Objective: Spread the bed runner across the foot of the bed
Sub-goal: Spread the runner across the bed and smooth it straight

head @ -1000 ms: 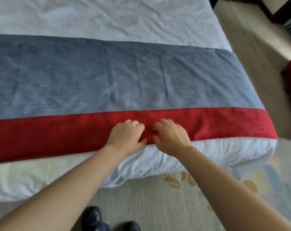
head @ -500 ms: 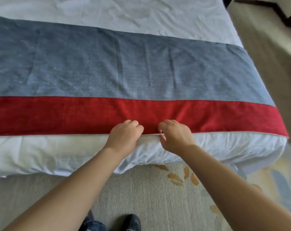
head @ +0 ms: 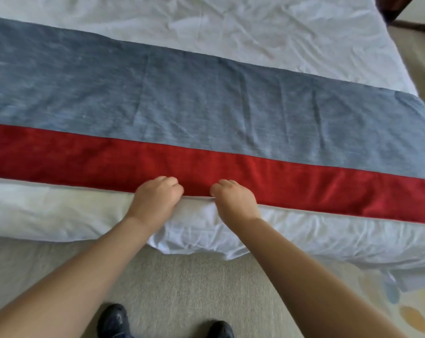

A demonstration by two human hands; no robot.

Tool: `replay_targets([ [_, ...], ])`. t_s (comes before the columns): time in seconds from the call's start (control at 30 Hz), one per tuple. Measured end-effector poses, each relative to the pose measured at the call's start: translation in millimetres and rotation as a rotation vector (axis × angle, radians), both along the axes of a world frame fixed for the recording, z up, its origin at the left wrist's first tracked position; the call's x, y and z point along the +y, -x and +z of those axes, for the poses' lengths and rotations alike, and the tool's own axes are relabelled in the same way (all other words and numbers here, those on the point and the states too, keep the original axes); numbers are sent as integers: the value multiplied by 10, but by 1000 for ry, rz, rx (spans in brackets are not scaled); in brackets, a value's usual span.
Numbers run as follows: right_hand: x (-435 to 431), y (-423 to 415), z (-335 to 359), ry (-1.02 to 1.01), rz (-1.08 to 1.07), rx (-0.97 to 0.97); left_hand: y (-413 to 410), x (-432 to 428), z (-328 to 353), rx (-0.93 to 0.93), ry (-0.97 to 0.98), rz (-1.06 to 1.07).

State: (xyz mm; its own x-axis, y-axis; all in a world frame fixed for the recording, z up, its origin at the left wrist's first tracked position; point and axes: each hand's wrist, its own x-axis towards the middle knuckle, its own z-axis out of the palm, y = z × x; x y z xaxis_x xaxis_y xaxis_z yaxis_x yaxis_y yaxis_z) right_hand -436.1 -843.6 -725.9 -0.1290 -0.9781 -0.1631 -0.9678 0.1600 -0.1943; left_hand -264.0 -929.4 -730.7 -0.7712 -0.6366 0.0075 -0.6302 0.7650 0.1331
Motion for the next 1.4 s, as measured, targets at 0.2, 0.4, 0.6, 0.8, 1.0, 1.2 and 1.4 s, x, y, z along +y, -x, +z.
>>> replay_targets([
  [0.2,-75,-115,100,-64,-11,62,-112,-69,-74,63,-5,-93],
  [0.4,-732,-911,113,28,113,-55,-832,-502,-77,139,67,-56],
  [0.6,-974,-1553,-92,139,73,-52,-1539,-839,-80,89,68,-29],
  [0.8,-974,-1661,-109,198,78,-71,-1632,-922,-114,62,72,-136],
  [1.0,-1546,-2335,-46,215,177,-150,-2188,-1280,-55,150,82,-69],
  [1.2,-1959,-3041,-76,219,153,-130,-3107,-1741,-49,144,170,66],
  [1.4,-1906,-3136,-187,229,102,-167,-3305,-1731,-135,219,173,-9],
])
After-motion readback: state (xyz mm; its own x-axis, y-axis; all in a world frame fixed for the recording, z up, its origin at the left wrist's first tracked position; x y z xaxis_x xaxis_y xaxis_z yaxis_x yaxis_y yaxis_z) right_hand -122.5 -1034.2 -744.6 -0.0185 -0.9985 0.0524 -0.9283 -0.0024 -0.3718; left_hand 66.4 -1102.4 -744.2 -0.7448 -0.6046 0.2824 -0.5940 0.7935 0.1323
